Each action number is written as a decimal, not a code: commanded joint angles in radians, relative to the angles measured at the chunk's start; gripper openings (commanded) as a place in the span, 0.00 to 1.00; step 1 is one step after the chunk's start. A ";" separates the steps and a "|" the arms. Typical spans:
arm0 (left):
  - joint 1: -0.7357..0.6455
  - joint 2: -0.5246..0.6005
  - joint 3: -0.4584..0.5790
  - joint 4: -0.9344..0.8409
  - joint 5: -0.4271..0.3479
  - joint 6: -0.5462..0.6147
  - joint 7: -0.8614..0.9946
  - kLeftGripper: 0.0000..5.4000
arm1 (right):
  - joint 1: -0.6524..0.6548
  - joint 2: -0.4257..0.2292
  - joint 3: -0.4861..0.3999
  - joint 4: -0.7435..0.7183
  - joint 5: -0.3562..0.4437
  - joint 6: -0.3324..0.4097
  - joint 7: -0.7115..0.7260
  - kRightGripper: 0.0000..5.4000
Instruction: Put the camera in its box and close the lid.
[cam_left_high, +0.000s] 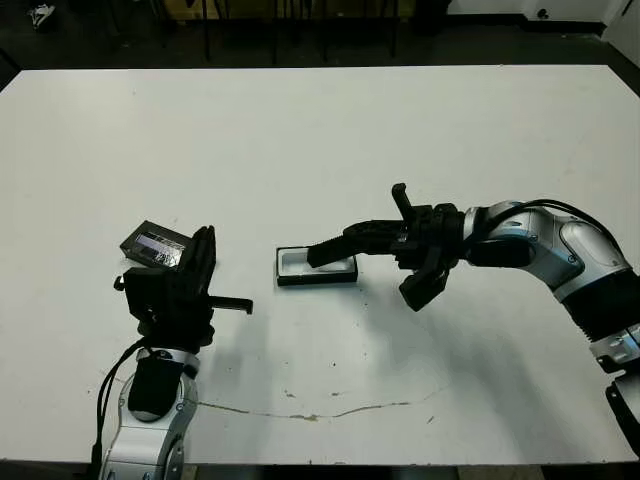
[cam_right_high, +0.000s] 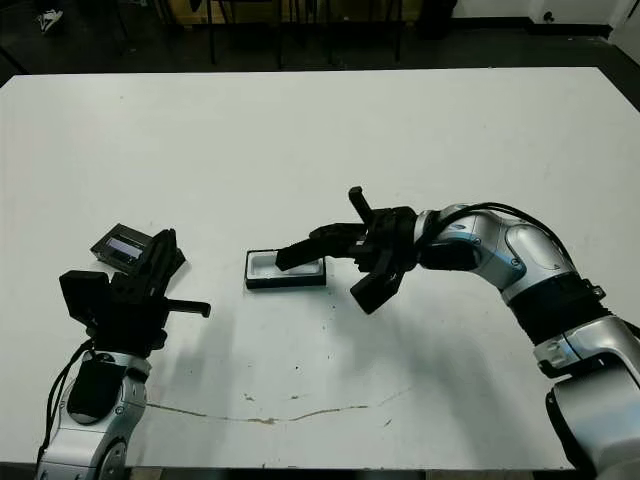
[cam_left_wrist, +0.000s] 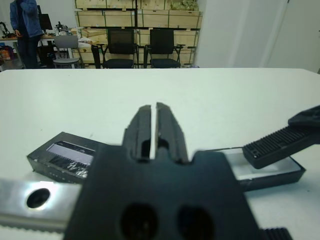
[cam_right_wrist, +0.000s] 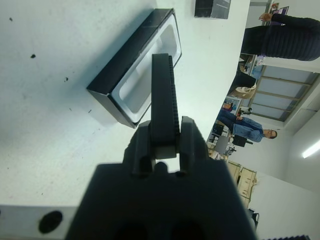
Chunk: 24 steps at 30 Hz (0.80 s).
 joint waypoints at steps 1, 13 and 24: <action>0.009 -0.005 -0.009 0.003 0.009 0.026 0.013 0.00 | -0.029 0.004 0.019 0.021 0.006 0.010 0.032 0.02; 0.017 -0.023 -0.020 -0.002 0.013 0.020 0.026 0.00 | -0.078 0.038 0.063 0.072 0.017 -0.020 0.055 0.02; 0.024 -0.028 -0.028 -0.002 0.018 0.012 0.034 0.00 | -0.075 0.048 0.080 0.099 -0.037 -0.052 -0.007 0.02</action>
